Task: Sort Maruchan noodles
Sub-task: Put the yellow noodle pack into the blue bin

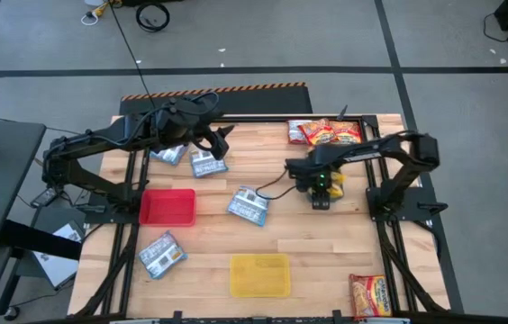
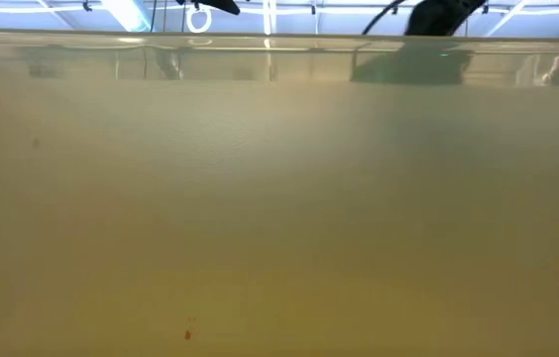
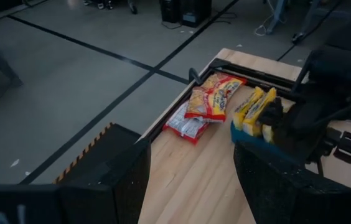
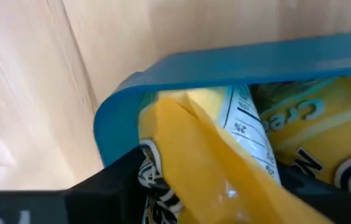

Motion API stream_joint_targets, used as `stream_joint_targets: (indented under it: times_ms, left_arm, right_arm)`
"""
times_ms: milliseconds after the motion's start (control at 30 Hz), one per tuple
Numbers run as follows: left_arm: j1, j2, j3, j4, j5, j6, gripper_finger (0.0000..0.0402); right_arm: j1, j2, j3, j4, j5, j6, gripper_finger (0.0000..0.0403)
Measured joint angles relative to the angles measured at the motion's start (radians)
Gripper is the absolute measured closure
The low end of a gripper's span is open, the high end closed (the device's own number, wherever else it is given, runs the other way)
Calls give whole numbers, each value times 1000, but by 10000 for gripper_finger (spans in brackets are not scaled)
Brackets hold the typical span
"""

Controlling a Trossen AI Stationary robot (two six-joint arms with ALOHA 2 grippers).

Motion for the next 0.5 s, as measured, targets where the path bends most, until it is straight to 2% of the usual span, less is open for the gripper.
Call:
stream_joint_targets:
  times_ms: [300,500]
  left_arm:
    - [0,0,0,75,47,3,168]
    - [0,0,0,133,50,26,168]
  right_arm:
    - [152,-249,-228,-43,-47,260,184]
    - [286,-371,-283,-113,-83,257,183]
